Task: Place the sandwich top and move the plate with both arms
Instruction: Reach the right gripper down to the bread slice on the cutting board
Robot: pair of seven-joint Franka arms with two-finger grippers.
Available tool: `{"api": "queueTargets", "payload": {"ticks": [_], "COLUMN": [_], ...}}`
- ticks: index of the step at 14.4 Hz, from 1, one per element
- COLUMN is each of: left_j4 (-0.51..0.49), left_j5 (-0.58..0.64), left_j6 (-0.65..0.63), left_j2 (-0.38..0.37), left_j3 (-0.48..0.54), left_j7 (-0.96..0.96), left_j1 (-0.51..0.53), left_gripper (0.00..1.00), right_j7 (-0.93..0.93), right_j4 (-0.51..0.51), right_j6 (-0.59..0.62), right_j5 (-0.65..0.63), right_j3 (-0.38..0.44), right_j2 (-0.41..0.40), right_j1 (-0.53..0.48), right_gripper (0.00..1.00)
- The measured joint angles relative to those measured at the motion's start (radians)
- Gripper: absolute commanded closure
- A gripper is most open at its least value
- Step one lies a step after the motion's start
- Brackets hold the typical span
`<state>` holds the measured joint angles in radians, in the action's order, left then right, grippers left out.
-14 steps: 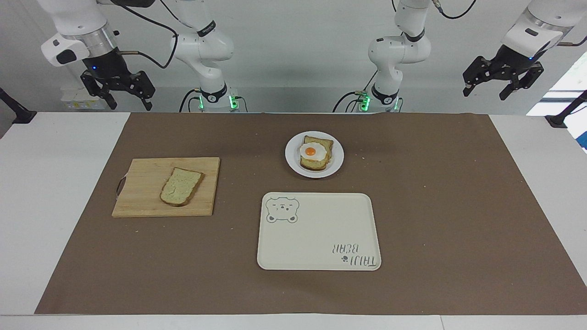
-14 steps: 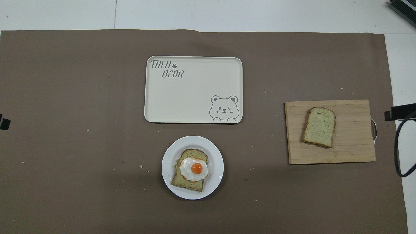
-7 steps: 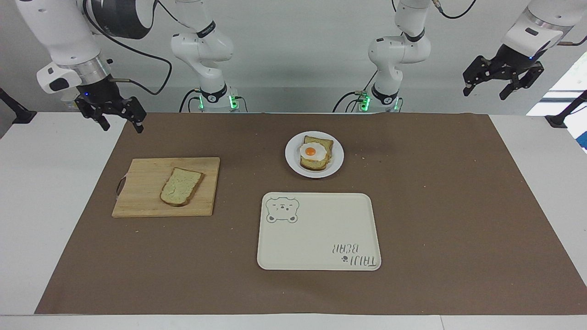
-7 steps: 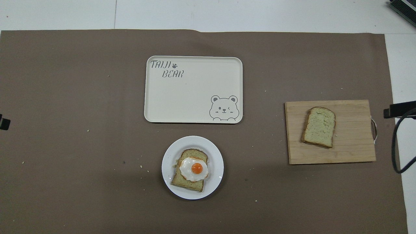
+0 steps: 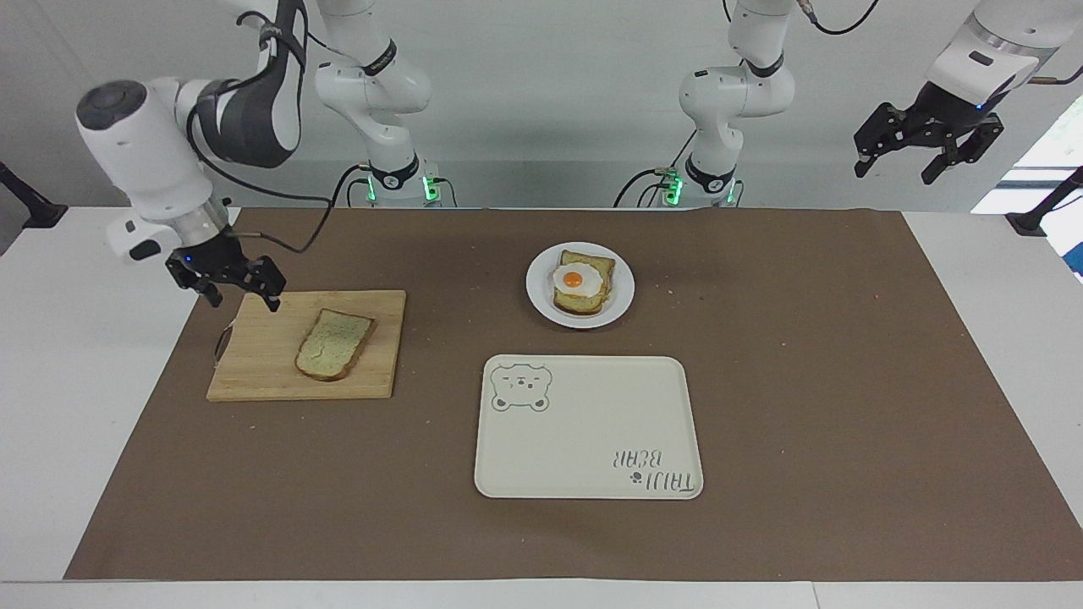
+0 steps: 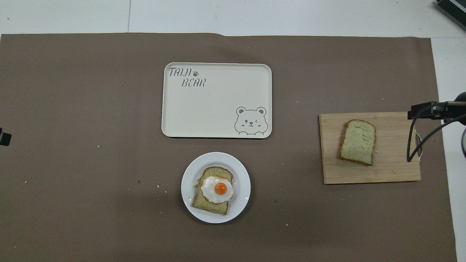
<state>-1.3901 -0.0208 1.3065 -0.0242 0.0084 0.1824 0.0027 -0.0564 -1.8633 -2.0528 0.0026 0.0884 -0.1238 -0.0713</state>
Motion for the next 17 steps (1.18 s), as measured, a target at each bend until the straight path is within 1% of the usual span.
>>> {"api": "queueTargets", "payload": {"ticks": [2, 7, 11, 17], "left_j4": [0.0, 0.0, 0.0, 0.0], "left_j5": [0.0, 0.0, 0.0, 0.0], "left_j6": [0.0, 0.0, 0.0, 0.0], "left_j2": [0.0, 0.0, 0.0, 0.0], "left_j3": [0.0, 0.0, 0.0, 0.012], "left_j7": [0.0, 0.0, 0.0, 0.0], "left_j1": [0.0, 0.0, 0.0, 0.001], "left_gripper": [0.0, 0.0, 0.0, 0.0], "right_j7": [0.0, 0.005, 0.017, 0.033], "right_j4": [-0.023, -0.031, -0.065, -0.106], "right_j6": [-0.047, -0.048, -0.072, -0.093], "right_j5": [0.0, 0.003, 0.044, 0.054], "right_j3": [0.0, 0.0, -0.001, -0.001], "right_j2": [-0.026, -0.017, -0.038, -0.045], "right_j1": [0.0, 0.0, 0.001, 0.001], "right_gripper": [0.0, 0.0, 0.0, 0.0]}}
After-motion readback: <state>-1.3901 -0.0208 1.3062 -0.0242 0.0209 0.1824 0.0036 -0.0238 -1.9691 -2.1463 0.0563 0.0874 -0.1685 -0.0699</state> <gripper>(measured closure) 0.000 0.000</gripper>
